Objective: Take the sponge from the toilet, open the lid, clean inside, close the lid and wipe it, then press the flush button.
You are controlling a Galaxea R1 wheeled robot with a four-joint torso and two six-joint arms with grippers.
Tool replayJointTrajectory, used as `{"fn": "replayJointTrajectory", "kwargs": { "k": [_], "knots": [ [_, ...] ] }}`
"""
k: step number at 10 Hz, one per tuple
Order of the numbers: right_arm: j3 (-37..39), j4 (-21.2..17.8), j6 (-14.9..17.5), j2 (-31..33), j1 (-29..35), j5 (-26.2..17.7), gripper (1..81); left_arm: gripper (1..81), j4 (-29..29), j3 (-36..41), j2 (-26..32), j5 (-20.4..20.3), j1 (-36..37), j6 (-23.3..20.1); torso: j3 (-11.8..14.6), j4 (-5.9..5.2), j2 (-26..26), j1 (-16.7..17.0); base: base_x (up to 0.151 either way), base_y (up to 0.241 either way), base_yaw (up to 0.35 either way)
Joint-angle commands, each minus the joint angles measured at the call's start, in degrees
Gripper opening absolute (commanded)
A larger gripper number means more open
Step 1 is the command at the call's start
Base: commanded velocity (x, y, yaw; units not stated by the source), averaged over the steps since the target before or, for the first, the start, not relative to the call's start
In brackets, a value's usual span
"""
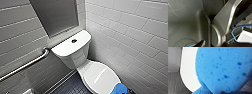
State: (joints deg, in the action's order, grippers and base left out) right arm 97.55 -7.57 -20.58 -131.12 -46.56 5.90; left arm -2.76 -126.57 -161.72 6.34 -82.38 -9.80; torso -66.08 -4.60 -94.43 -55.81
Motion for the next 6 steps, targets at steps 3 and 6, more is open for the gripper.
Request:
{"fn": "replayJointTrajectory", "kwargs": {
  "k": [3,6],
  "knots": [
    [-10.89,0.36,-0.34,16.39,-9.29,0.43,1.0,81.1,0.29,0.8,0.69,5.0,-0.11,-0.31,0.0,0.0,-0.02,0.0,0.0,0.0,0.0],
    [-8.0,0.8,0.63,13.06,-24.31,3.42,1.0,81.1,0.21,1.16,1.22,4.91,0.42,-0.31,0.0,0.0,-0.02,0.0,0.0,0.0,0.0]
  ]
}}
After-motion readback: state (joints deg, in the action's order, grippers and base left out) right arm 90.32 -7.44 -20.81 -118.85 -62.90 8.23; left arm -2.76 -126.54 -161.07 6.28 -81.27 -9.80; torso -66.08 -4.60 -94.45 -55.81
